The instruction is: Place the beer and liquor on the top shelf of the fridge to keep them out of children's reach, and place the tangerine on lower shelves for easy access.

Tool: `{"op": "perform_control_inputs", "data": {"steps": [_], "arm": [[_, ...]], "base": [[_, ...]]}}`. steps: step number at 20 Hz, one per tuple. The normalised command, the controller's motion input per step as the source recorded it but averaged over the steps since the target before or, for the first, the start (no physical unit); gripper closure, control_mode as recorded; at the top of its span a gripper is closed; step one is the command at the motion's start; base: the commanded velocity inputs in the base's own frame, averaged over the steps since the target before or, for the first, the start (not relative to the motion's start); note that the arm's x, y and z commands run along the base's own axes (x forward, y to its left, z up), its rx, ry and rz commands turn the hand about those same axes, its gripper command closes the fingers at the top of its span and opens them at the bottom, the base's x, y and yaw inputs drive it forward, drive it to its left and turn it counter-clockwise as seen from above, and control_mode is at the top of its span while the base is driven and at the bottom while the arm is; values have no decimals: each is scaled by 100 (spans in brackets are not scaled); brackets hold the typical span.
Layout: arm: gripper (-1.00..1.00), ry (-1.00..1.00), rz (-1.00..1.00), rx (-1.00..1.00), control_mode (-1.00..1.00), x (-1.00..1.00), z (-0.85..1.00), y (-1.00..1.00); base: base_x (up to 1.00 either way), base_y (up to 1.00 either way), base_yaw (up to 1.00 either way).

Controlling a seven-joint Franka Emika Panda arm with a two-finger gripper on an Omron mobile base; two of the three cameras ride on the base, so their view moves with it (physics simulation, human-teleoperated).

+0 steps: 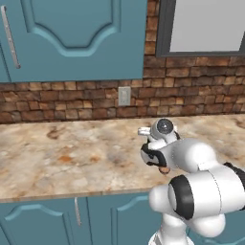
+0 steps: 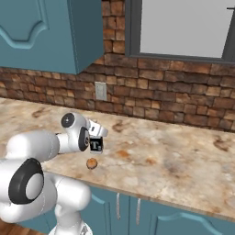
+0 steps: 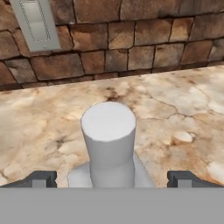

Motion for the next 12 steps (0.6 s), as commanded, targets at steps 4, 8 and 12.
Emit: {"op": "perform_control_inputs", "data": {"steps": [4,8,12], "arm": [[-100,-7,0,0,-100,14,-4,-1],[-100,-6,0,0,-100,16,-13,-4],[-100,-4,0,0,-100,17,-16,-6]], "base": [[0,0,0],[0,0,0],[0,0,0]]}}
